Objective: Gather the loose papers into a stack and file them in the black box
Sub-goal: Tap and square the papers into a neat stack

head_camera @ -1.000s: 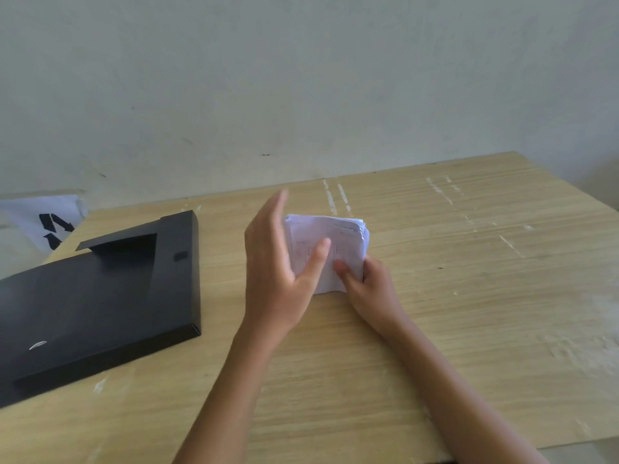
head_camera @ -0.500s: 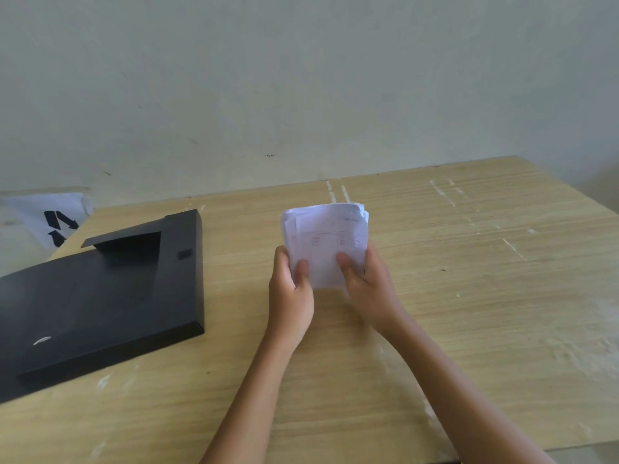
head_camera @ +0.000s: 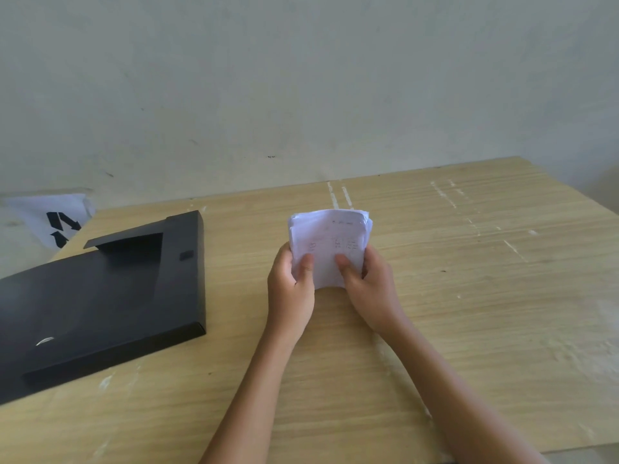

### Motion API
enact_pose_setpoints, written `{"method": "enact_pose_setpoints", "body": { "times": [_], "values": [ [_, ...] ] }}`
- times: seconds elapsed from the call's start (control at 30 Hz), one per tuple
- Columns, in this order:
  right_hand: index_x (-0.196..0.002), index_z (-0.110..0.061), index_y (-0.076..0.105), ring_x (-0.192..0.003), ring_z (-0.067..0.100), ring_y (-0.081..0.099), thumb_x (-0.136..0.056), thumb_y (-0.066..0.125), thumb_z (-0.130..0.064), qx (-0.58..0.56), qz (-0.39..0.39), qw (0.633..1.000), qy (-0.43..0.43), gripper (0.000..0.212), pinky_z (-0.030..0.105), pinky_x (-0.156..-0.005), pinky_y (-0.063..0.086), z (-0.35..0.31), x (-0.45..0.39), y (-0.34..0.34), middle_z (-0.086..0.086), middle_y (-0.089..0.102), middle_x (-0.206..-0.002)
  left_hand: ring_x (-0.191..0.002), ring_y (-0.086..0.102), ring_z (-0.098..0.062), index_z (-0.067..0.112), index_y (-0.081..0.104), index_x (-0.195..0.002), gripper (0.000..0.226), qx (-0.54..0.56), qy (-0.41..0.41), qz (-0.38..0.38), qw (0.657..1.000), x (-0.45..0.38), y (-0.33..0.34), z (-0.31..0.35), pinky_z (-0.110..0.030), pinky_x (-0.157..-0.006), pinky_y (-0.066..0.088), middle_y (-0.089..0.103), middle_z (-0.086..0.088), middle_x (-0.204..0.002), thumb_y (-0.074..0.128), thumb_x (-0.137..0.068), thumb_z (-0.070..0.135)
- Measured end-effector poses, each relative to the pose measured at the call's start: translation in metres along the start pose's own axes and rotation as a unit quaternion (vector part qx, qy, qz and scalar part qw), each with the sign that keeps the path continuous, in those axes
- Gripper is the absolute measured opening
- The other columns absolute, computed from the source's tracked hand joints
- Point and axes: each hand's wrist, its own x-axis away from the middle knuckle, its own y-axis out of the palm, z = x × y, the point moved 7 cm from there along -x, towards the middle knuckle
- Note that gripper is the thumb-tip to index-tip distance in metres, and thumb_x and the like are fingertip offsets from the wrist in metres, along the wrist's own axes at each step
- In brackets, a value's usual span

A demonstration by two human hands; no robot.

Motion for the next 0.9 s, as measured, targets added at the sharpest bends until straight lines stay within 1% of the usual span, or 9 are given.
{"method": "enact_pose_setpoints", "body": {
  "times": [0.1,0.23,0.3,0.4,0.47,0.6,0.7,0.83,0.9],
  "values": [
    [-0.084,-0.008,0.061,-0.064,0.008,0.055,-0.095,0.065,-0.025,-0.048,0.01,0.999,0.009,0.021,0.032,-0.06,0.047,-0.006,0.003,0.001,-0.003,0.061,-0.072,-0.092,0.068,-0.008,0.024,0.06,-0.111,0.019,0.055,-0.025,-0.012,0.998,0.003,0.004,0.006,-0.017,-0.077,0.051,0.071,0.003,-0.102,0.049,-0.104,0.01],
    [-0.101,-0.015,0.063,-0.082,0.015,0.065,-0.096,0.062,-0.027,-0.091,0.016,0.995,-0.022,0.013,0.045,-0.075,0.055,-0.022,0.002,-0.001,0.01,0.069,-0.094,-0.112,0.061,-0.003,0.02,0.037,-0.143,0.038,0.108,-0.007,-0.049,0.993,0.004,0.011,0.019,-0.013,-0.088,0.049,0.06,0.005,-0.126,0.043,-0.107,0.008],
    [-0.112,-0.027,0.059,-0.09,0.008,0.067,-0.101,0.056,-0.02,-0.09,0.006,0.994,-0.057,0.014,0.03,-0.077,0.056,-0.029,0.002,0.001,-0.002,0.07,-0.097,-0.111,0.061,-0.002,0.026,0.042,-0.137,0.032,0.103,0.006,-0.047,0.994,0.004,0.013,0.028,-0.013,-0.088,0.048,0.061,0.006,-0.123,0.043,-0.108,0.013],
    [-0.127,-0.028,0.05,-0.092,-0.004,0.065,-0.104,0.047,-0.014,-0.059,-0.006,0.996,-0.072,0.027,0.014,-0.077,0.05,-0.036,0.007,0.012,-0.014,0.068,-0.101,-0.096,0.063,-0.003,0.04,0.048,-0.106,0.024,0.043,0.018,0.002,0.999,0.006,0.014,0.039,-0.009,-0.077,0.044,0.064,0.007,-0.105,0.042,-0.108,0.017],
    [-0.123,-0.021,0.052,-0.091,0.001,0.066,-0.105,0.043,-0.011,-0.054,0.012,0.997,-0.059,0.022,0.018,-0.076,0.052,-0.032,0.007,0.013,-0.011,0.068,-0.099,-0.088,0.062,-0.004,0.033,0.045,-0.099,0.02,0.005,0.021,0.051,0.998,0.009,0.011,0.041,-0.01,-0.069,0.043,0.062,0.009,-0.095,0.04,-0.107,0.015],
    [-0.099,-0.009,0.061,-0.095,0.037,0.067,-0.098,0.05,-0.017,-0.067,0.042,0.997,0.023,0.013,0.054,-0.081,0.056,-0.007,0.003,0.009,0.016,0.071,-0.098,-0.07,0.058,-0.011,0.022,0.041,-0.099,0.011,-0.074,0.014,0.062,0.995,0.01,0.007,0.034,-0.012,-0.054,0.037,0.057,0.012,-0.078,0.044,-0.106,0.014],
    [-0.102,-0.019,0.064,-0.097,0.028,0.071,-0.096,0.062,-0.014,-0.089,-0.02,0.994,0.053,0.008,0.04,-0.08,0.062,0.002,0.003,0.003,0.005,0.074,-0.101,-0.076,0.059,-0.023,0.02,0.048,-0.102,0.005,-0.138,0.038,0.005,0.99,0.002,-0.003,0.035,-0.025,-0.058,0.04,0.059,0.009,-0.08,0.047,-0.105,0.017],
    [-0.144,-0.033,0.039,-0.124,0.009,0.058,-0.077,0.085,-0.031,-0.016,-0.056,0.997,-0.046,0.082,0.027,-0.102,0.05,-0.015,-0.004,-0.025,-0.003,0.056,-0.137,-0.078,0.061,-0.024,0.024,0.057,-0.117,0.025,-0.357,0.187,-0.074,0.912,-0.013,-0.014,0.067,-0.035,-0.065,0.039,0.066,0.009,-0.089,0.053,-0.099,0.008],
    [-0.148,-0.036,0.034,-0.129,0.003,0.05,-0.072,0.087,-0.036,0.082,-0.066,0.991,-0.087,0.093,0.021,-0.105,0.04,-0.028,-0.011,-0.032,-0.008,0.051,-0.143,-0.08,0.063,-0.023,0.027,0.06,-0.112,0.038,-0.429,0.258,-0.111,0.859,-0.011,-0.008,0.081,-0.033,-0.066,0.034,0.069,0.012,-0.088,0.058,-0.088,-0.002]
  ]
}}
